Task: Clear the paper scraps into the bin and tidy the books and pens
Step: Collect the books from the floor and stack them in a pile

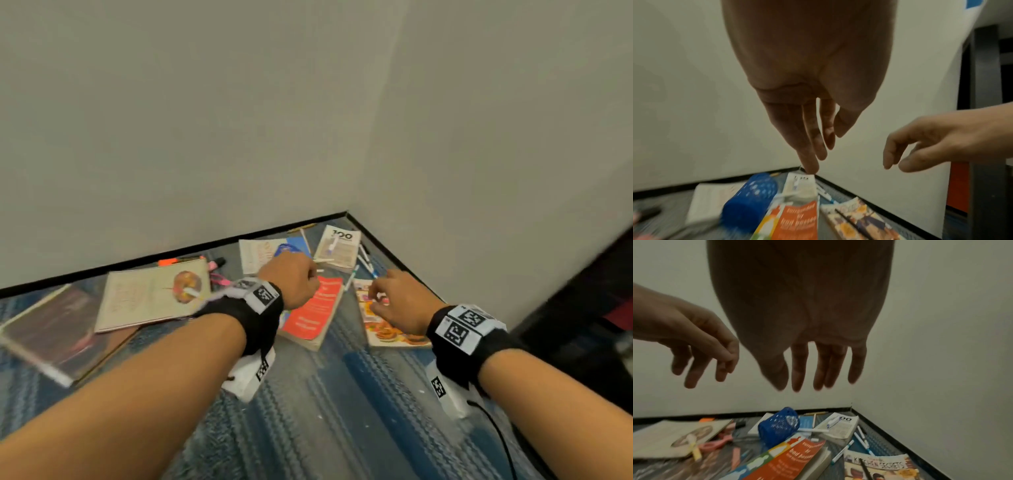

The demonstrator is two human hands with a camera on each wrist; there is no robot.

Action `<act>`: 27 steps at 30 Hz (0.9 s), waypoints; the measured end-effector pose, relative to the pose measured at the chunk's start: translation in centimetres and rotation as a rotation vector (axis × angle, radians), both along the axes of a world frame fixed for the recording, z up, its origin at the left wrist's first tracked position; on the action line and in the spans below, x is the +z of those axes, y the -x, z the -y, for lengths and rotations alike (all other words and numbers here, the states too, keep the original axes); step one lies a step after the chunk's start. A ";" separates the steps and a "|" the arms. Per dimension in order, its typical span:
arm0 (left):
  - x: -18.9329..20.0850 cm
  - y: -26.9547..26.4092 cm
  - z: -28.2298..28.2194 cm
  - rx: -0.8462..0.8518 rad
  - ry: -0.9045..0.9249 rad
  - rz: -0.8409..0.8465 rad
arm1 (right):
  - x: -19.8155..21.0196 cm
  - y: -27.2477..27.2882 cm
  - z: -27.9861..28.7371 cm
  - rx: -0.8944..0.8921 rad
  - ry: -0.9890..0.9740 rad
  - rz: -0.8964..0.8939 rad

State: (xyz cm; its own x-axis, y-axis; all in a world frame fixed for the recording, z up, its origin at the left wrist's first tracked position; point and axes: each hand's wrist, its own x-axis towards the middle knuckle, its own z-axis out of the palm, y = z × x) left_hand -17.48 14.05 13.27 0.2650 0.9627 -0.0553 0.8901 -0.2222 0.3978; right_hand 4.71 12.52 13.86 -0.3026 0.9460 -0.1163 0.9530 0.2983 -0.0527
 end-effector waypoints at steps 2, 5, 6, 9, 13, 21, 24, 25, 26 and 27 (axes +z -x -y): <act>-2.5 2.7 0.4 0.030 0.092 -0.011 | -1.0 3.6 -0.3 0.021 0.181 0.154; -5.8 6.2 1.2 0.045 0.198 -0.040 | -1.5 7.8 0.1 0.012 0.341 0.291; -6.5 7.2 1.9 0.046 0.229 -0.054 | -1.4 8.8 0.2 0.001 0.356 0.326; -7.9 10.7 3.4 0.103 0.316 -0.048 | -0.7 12.0 0.0 0.000 0.396 0.420; -9.4 15.8 2.7 0.203 0.411 0.004 | -1.3 16.5 -3.2 0.070 0.355 0.411; -13.2 25.7 1.7 0.602 0.430 0.026 | -9.2 26.1 -7.4 0.302 0.452 0.358; -14.7 27.7 0.3 0.826 0.438 0.085 | -12.6 28.5 -9.4 0.315 0.406 0.222; -15.2 28.2 -0.3 0.893 0.421 0.132 | -13.8 29.0 -9.9 0.310 0.389 0.165; -16.0 28.6 -1.1 0.967 0.411 0.202 | -14.8 29.6 -10.4 0.299 0.381 0.115; -16.8 28.9 -1.6 1.014 0.412 0.279 | -15.8 30.0 -10.7 0.279 0.381 0.071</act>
State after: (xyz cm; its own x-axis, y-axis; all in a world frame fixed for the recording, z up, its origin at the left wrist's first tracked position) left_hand -46.38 15.69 -3.49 -0.5757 0.6623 -0.4795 0.4532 0.7466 0.4871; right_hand -25.25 23.18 -1.99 -0.5179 0.7156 -0.4688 0.8444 0.5155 -0.1459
